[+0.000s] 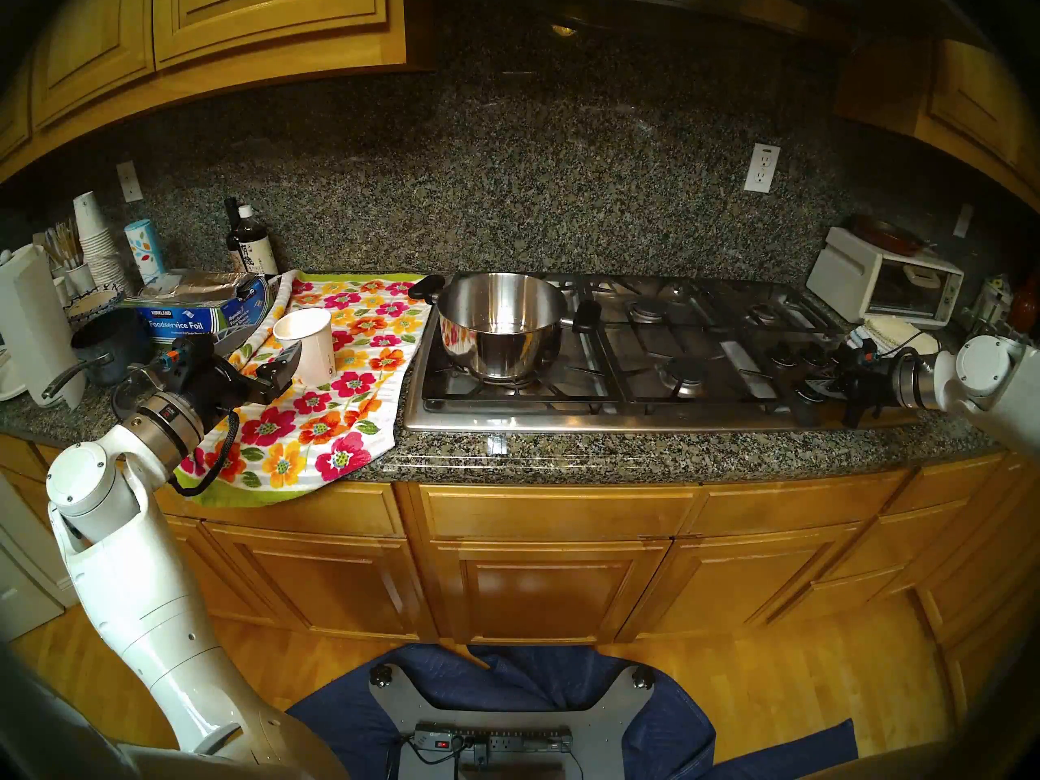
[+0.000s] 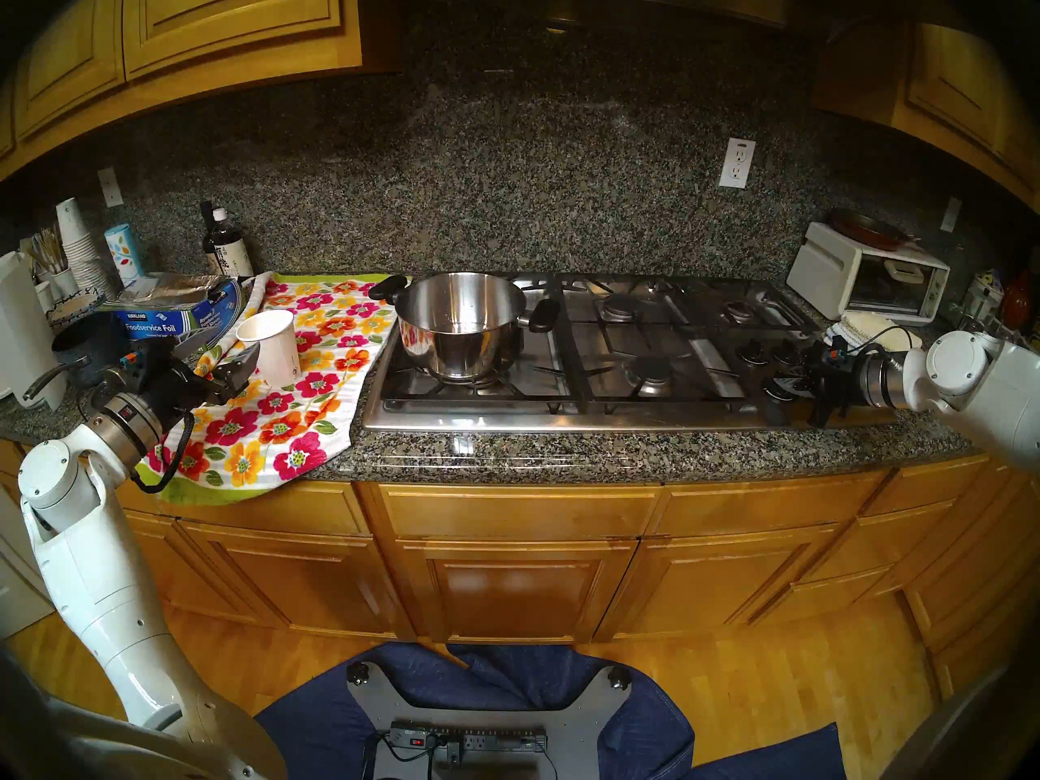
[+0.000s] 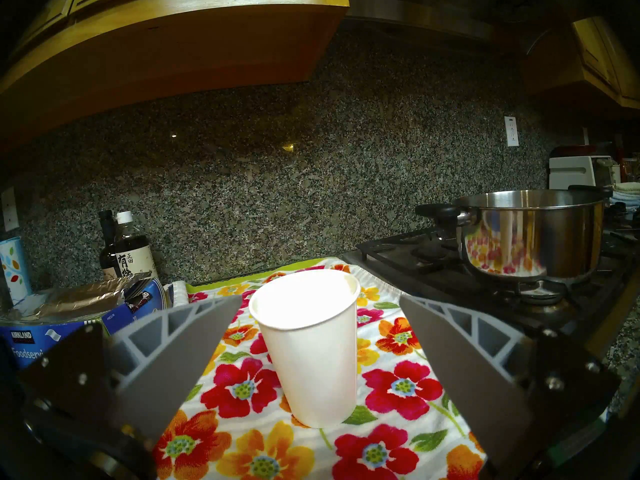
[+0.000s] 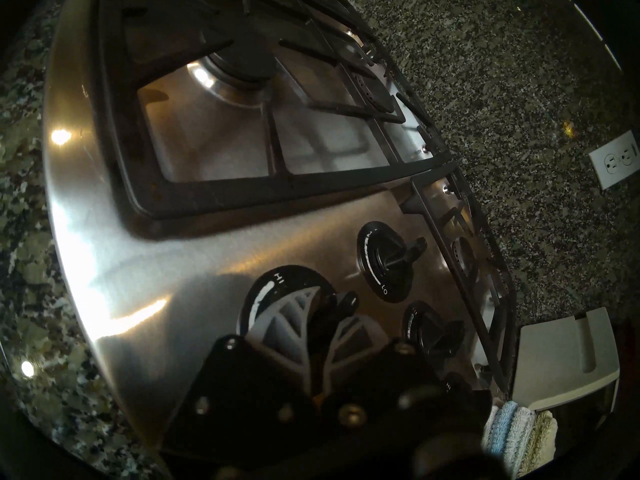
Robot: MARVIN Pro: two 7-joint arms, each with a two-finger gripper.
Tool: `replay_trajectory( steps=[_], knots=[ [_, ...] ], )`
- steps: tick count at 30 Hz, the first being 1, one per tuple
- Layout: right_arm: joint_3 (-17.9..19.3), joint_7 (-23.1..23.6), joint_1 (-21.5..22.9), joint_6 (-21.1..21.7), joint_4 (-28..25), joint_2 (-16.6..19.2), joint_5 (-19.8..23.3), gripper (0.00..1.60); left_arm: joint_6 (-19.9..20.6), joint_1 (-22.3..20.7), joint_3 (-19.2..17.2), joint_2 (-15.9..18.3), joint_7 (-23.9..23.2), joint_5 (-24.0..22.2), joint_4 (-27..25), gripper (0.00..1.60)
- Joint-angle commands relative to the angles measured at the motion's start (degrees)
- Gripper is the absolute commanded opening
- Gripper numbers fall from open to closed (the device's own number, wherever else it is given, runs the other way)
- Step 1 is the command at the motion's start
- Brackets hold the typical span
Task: Pick up the water cup, pour water into the pot, turn on the stove
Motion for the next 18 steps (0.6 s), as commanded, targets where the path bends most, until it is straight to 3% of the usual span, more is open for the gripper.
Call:
replay_trajectory(
  steps=[1, 18],
  knots=[
    [0.2, 1.4, -0.8, -5.9, -1.8, -4.2, -1.3, 0.00, -0.1, -1.5, 0.1, 0.3, -0.1, -0.9, -1.4, 1.60],
    [0.2, 0.4, -3.0, -12.5, 3.1, -6.1, -3.4, 0.00, -0.1, -1.5, 0.1, 0.3, -0.1, -1.0, -1.4, 1.60]
  ],
)
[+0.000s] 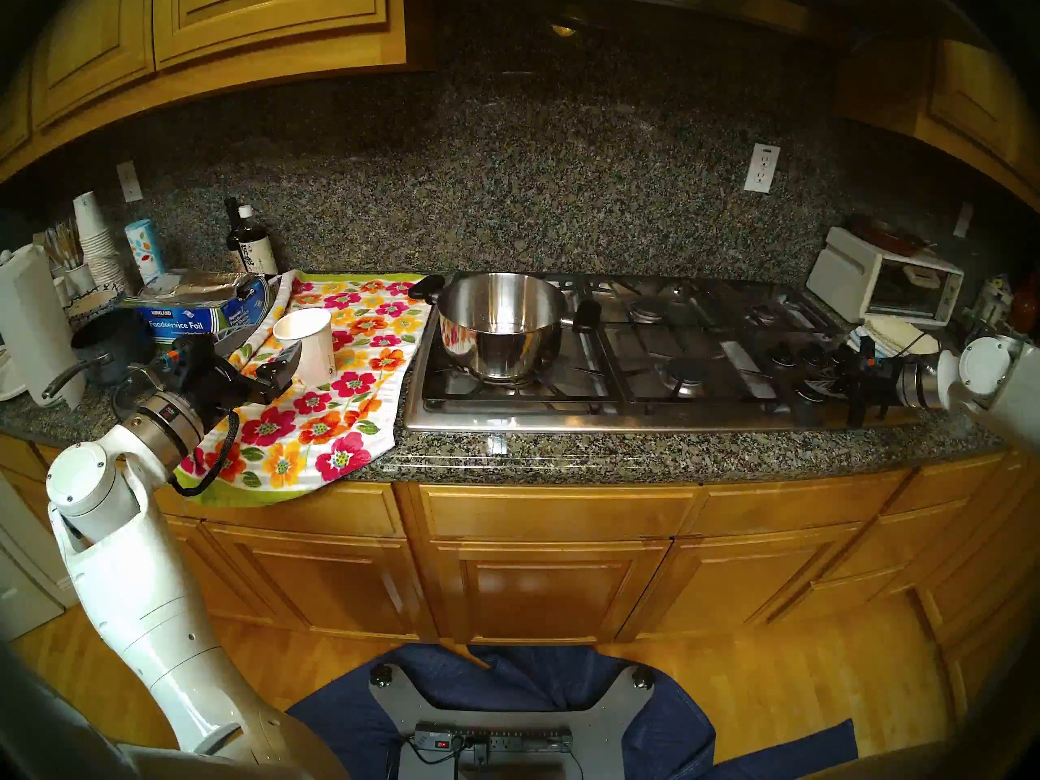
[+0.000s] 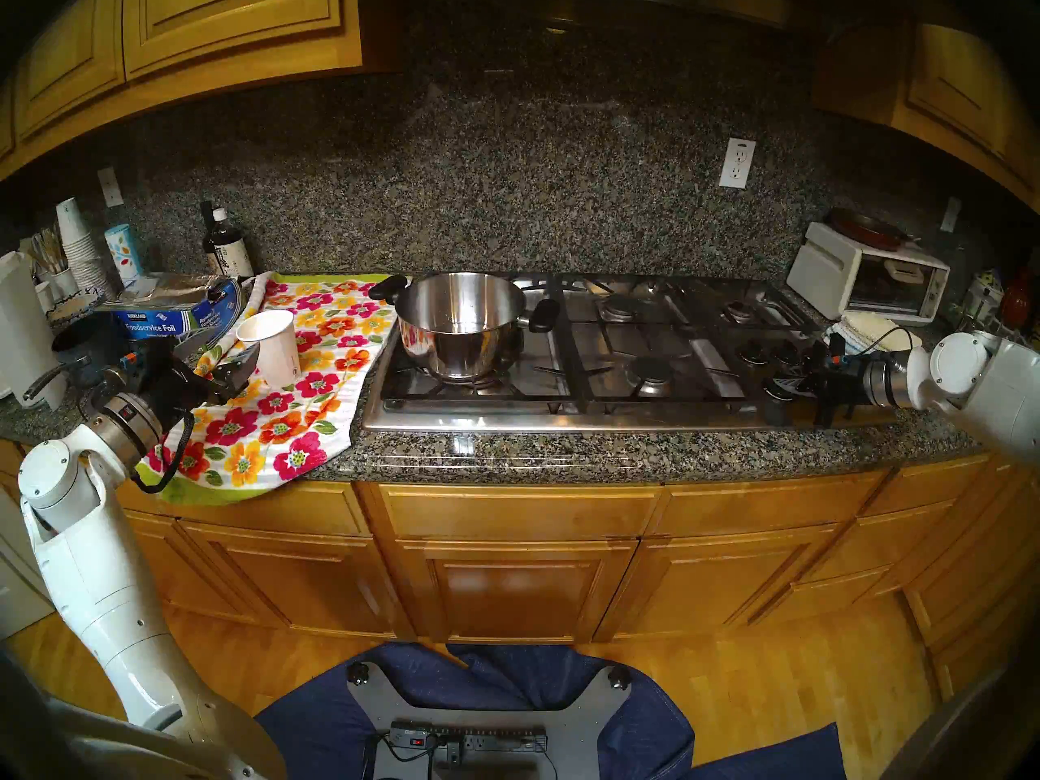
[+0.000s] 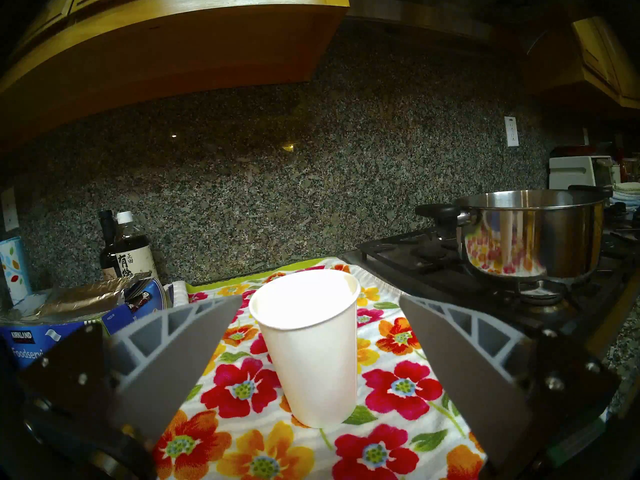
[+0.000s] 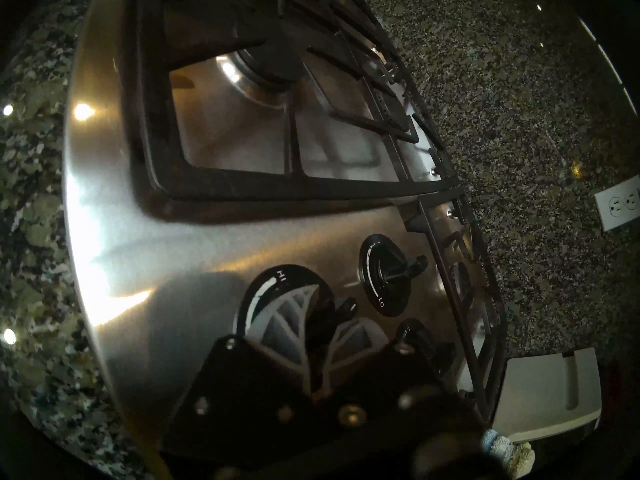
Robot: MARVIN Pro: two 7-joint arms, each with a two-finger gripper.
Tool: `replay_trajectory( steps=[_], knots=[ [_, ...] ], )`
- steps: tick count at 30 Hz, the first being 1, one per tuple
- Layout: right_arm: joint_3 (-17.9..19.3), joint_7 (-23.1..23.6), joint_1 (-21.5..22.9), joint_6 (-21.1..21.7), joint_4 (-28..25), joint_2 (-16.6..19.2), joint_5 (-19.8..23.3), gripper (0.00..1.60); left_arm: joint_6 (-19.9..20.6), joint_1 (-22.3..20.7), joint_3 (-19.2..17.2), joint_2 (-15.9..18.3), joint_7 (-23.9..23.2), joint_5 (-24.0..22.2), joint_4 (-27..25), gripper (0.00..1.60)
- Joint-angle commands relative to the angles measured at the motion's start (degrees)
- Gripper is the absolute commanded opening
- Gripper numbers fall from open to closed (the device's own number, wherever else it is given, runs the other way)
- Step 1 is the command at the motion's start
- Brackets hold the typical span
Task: Pick up the water cup, pour water into the pot, turn on the stove
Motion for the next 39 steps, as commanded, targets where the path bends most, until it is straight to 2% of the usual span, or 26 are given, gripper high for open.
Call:
replay_trajectory(
  steps=[1, 30, 31, 34, 35, 36, 39],
  knots=[
    [0.2, 0.4, -1.3, -4.7, -1.1, -4.2, -0.3, 0.00, -0.1, -1.5, 0.1, 0.3, -0.1, -1.0, -1.4, 1.60],
    [0.4, 0.3, -3.6, -10.9, 3.5, -5.8, -1.4, 0.00, -0.1, -1.5, 0.1, 0.2, -0.1, -1.0, -1.5, 1.60],
    [0.4, 0.4, -3.7, -10.4, 3.3, -5.6, -0.9, 0.00, -0.1, -1.5, 0.1, 0.2, -0.1, -1.0, -1.5, 1.60],
    [0.4, 2.4, -3.0, -4.9, 1.3, -5.2, 1.1, 0.00, -0.1, -1.5, 0.1, 0.2, -0.1, -1.0, -1.5, 1.60],
    [0.4, 2.8, -3.1, -2.8, 0.6, -5.2, 2.4, 0.00, -0.1, -1.5, 0.1, 0.3, -0.1, -0.9, -1.4, 1.60],
    [0.4, 3.0, -3.4, -3.4, 0.7, -5.3, 3.9, 0.00, -0.1, -1.5, 0.1, 0.3, -0.1, -0.9, -1.4, 1.60],
    [1.5, 4.1, -3.0, 0.7, -1.6, -4.7, 8.3, 0.00, -0.2, -1.4, 0.2, 0.3, 0.0, -0.8, -1.3, 1.60]
  ],
)
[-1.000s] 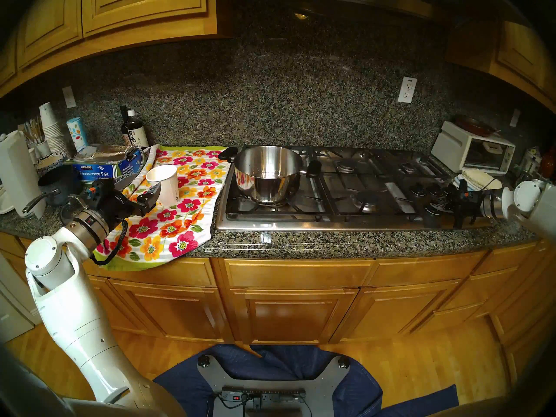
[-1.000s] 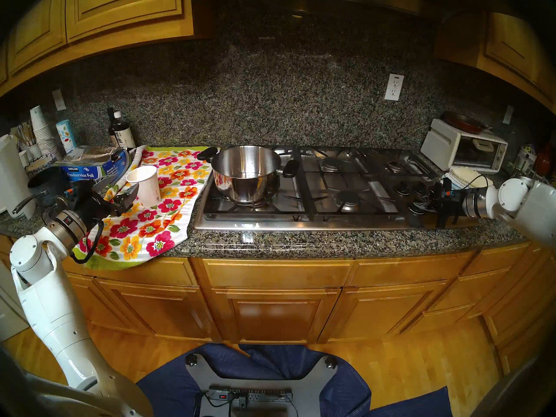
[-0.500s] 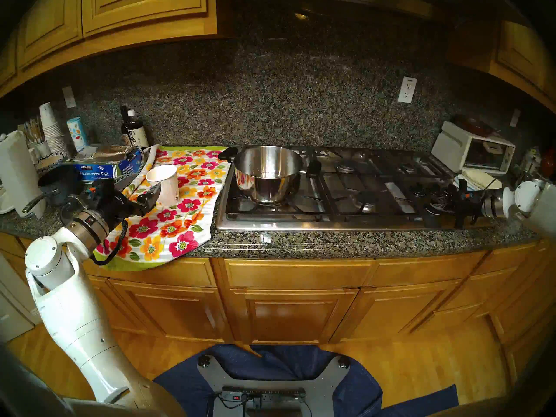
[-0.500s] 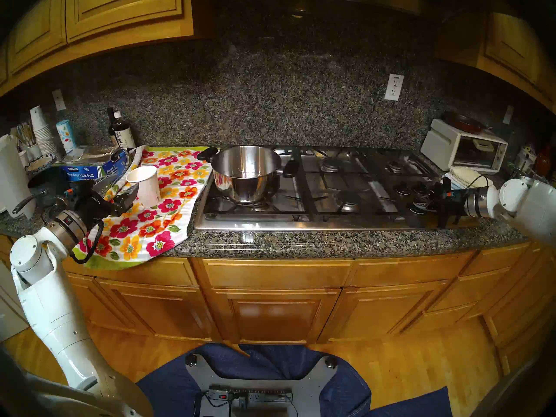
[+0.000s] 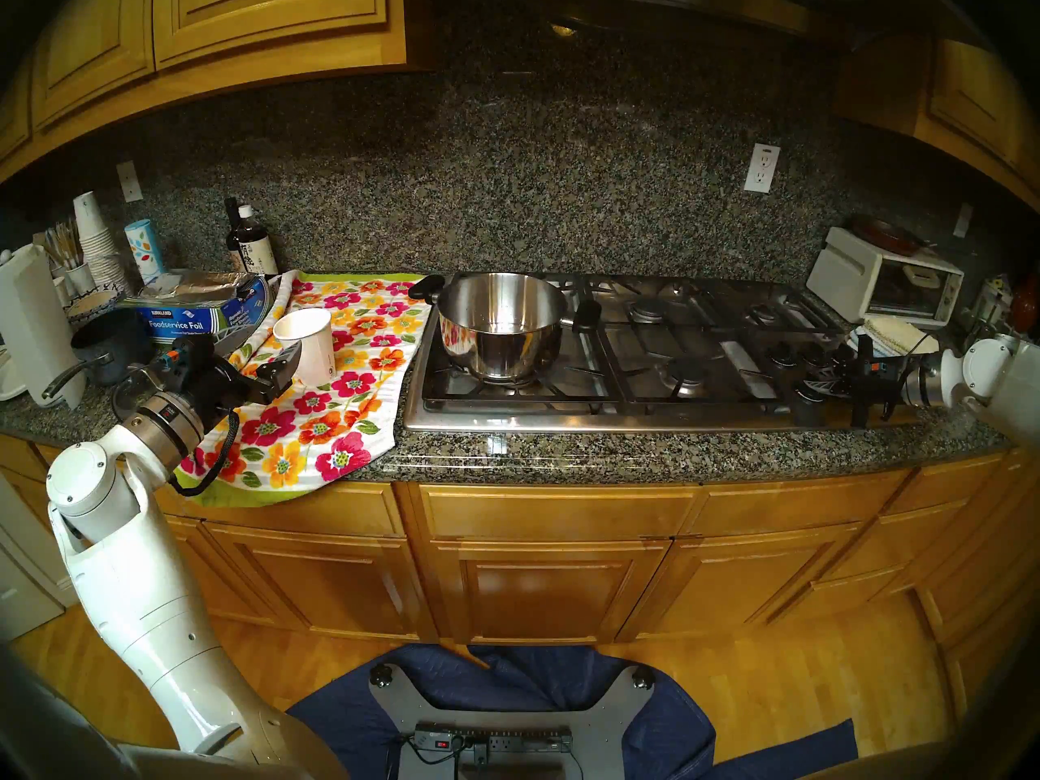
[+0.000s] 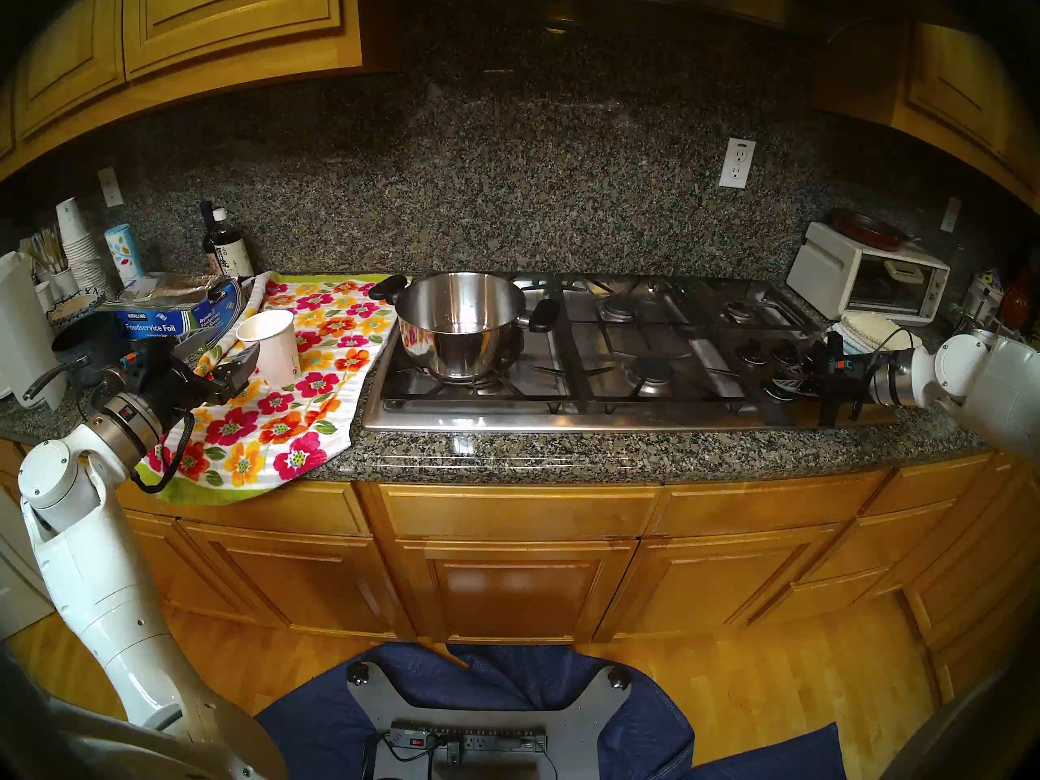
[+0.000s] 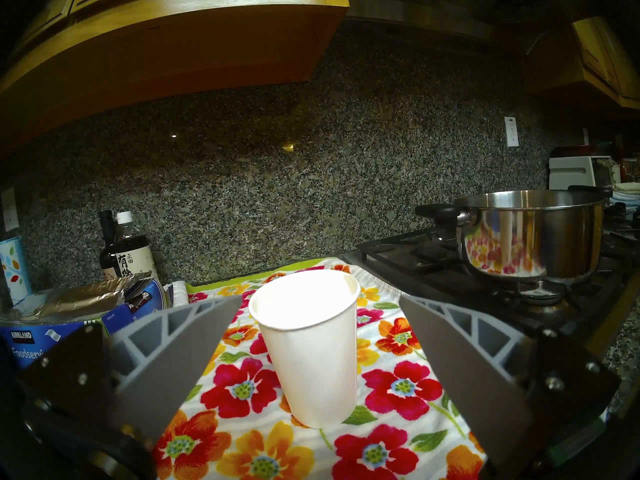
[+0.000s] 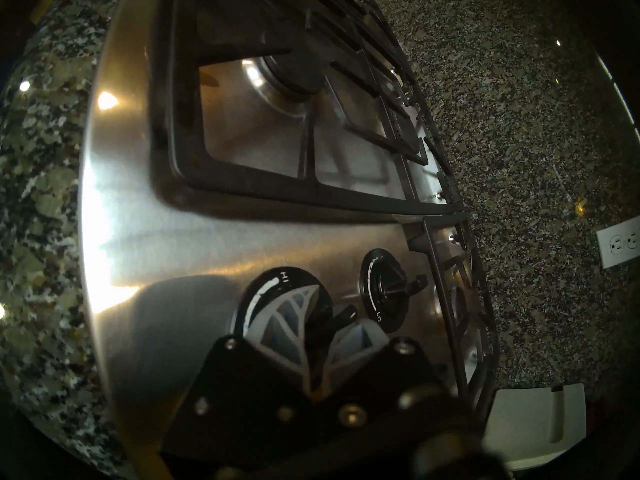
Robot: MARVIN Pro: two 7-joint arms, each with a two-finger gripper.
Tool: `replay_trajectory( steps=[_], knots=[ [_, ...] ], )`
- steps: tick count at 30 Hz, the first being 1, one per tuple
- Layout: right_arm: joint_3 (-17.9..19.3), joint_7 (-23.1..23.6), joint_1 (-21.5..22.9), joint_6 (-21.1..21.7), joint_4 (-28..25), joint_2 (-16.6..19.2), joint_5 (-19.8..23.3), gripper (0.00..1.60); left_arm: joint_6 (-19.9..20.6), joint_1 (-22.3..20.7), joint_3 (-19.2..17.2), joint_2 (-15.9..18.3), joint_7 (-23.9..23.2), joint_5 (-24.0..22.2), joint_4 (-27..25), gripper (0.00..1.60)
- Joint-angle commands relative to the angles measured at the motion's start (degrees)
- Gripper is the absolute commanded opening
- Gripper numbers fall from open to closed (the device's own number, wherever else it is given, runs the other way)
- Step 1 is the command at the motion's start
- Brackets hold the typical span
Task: Pick up the water cup, pour water into the pot, turn on the stove
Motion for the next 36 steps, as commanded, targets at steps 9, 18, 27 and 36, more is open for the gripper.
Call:
replay_trajectory(
  steps=[9, 18, 27, 36],
  knots=[
    [3.3, 6.2, 1.4, 13.8, -8.8, -2.0, 15.5, 0.00, -0.2, -1.3, 0.2, 0.4, 0.0, -0.6, -1.2, 1.60],
    [4.6, 9.5, 2.9, 23.9, -11.3, -1.3, 22.4, 0.00, -0.2, -1.3, 0.3, 0.4, 0.0, -0.6, -1.2, 1.60],
    [5.7, 10.3, 3.3, 35.4, -11.9, -2.6, 28.9, 0.00, -0.3, -1.3, 0.3, 0.4, 0.0, -0.6, -1.2, 1.60],
    [6.9, 10.3, 3.1, 42.0, -11.8, -3.4, 33.0, 0.00, -0.3, -1.3, 0.3, 0.4, 0.0, -0.6, -1.2, 1.60]
  ],
)
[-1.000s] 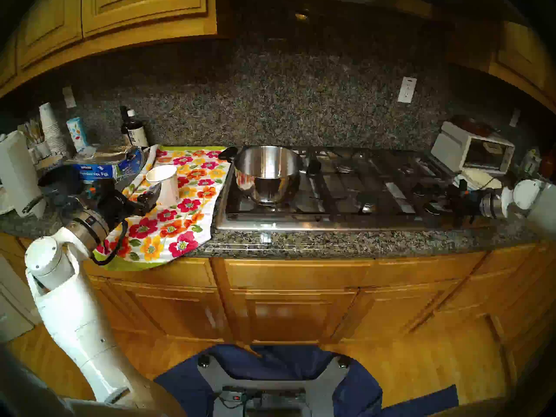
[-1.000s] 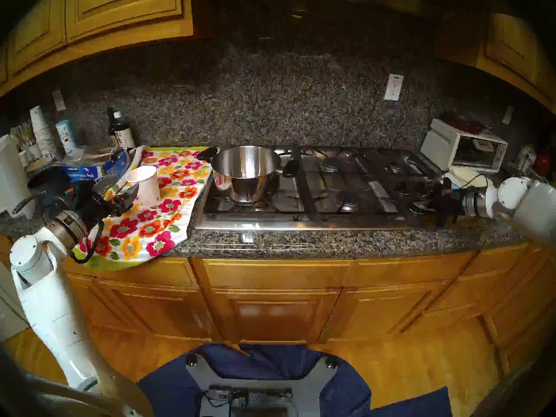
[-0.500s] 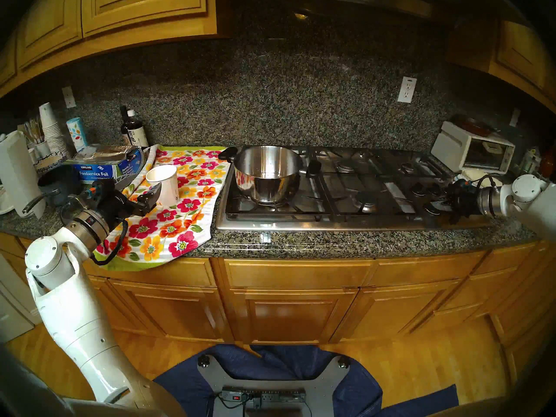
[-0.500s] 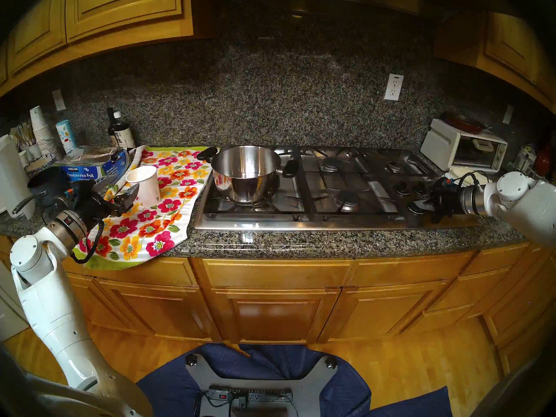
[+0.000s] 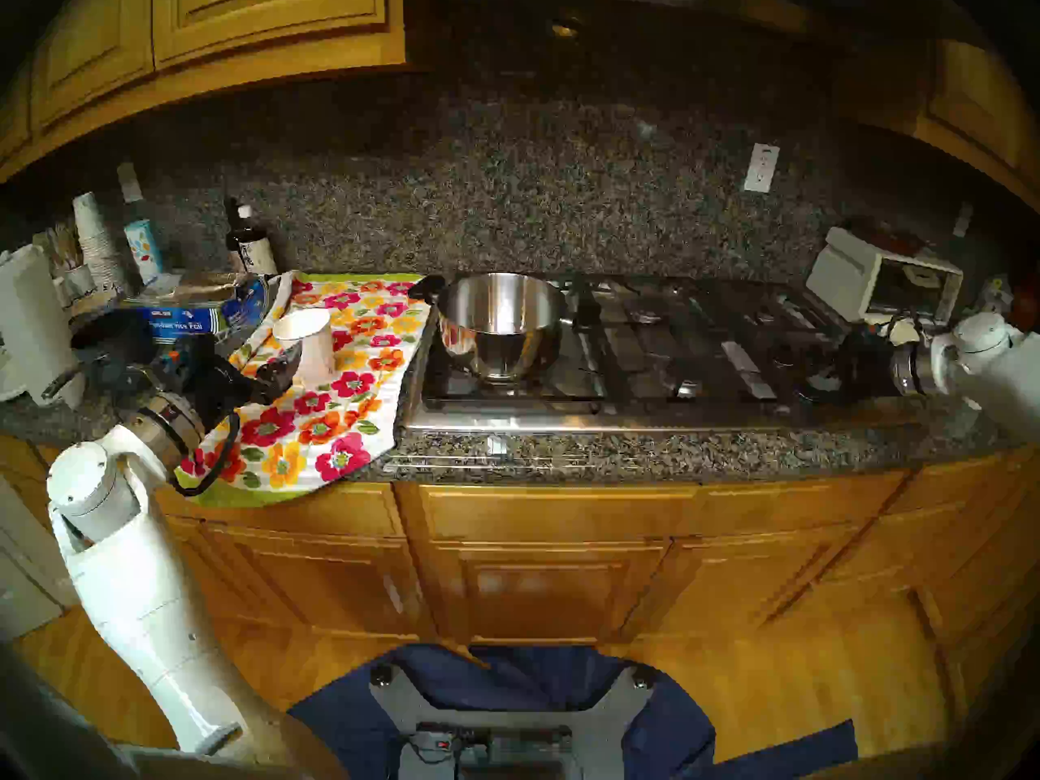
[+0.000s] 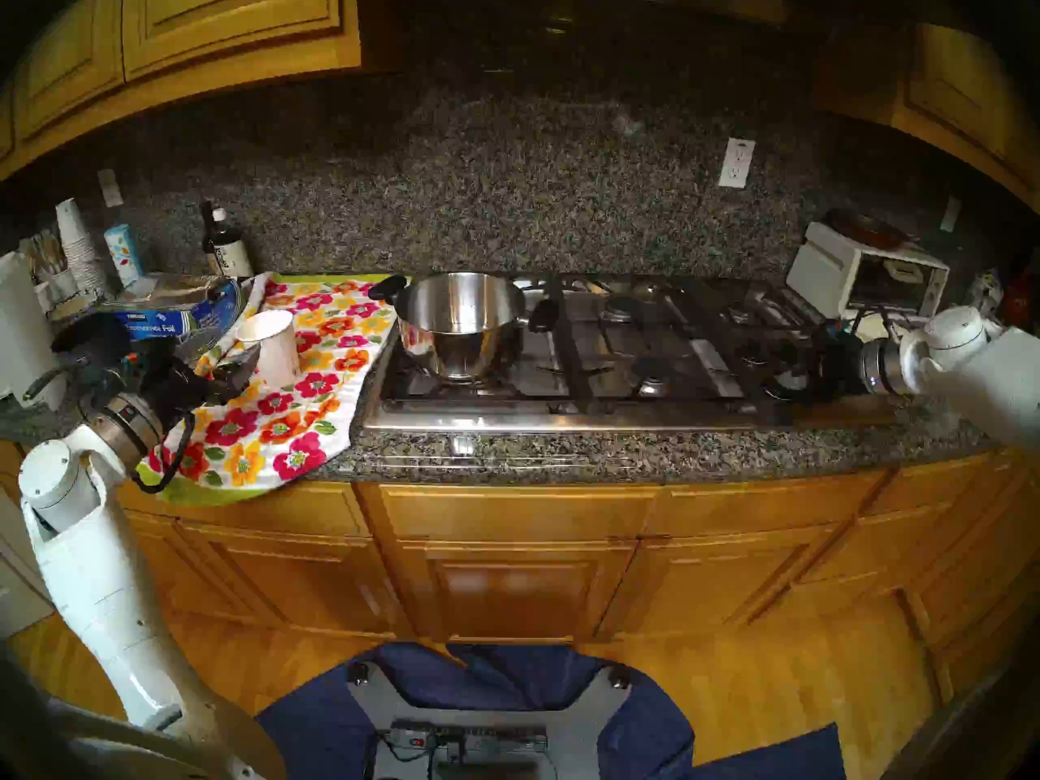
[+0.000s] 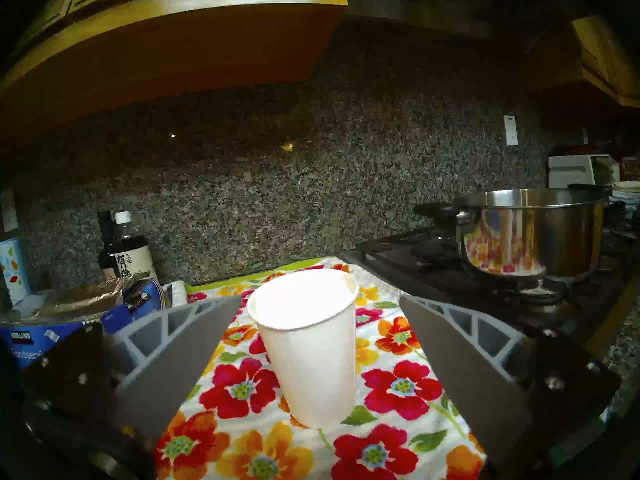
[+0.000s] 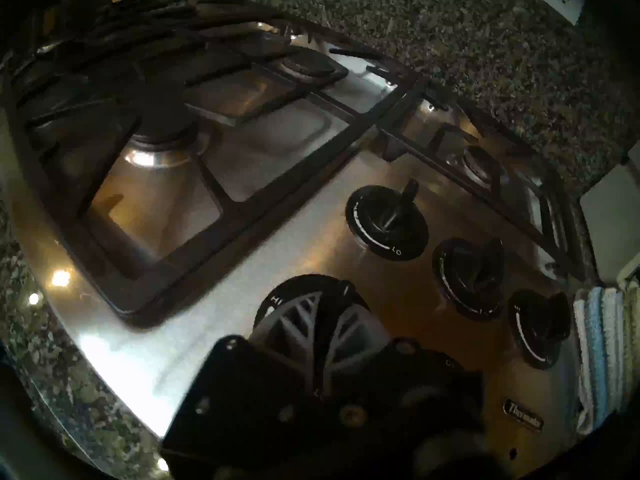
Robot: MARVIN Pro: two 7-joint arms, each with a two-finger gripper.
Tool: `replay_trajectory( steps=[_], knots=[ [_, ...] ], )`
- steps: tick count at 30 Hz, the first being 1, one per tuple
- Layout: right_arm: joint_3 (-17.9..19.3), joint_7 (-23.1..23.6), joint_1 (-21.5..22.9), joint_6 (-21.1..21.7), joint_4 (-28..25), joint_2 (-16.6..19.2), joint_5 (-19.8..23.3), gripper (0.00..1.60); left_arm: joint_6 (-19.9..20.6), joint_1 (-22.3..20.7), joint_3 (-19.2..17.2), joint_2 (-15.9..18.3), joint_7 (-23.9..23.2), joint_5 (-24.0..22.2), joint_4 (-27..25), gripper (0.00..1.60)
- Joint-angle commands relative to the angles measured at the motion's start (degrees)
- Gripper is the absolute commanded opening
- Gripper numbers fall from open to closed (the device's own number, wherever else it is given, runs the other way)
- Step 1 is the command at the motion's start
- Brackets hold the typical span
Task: Pick up the water cup, pour water into the pot, turn on the stove
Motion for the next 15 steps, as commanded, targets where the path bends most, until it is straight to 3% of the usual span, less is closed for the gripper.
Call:
replay_trajectory(
  steps=[1, 15],
  knots=[
    [2.3, 2.5, 0.6, 3.8, -6.1, -5.6, 5.7, 0.00, -0.2, -1.3, 0.1, 0.4, 0.0, -0.7, -1.3, 1.60],
    [3.3, -0.3, -1.0, 10.7, -6.6, -6.8, 11.3, 0.00, -0.2, -1.3, 0.2, 0.4, 0.0, -0.7, -1.3, 1.60]
  ],
)
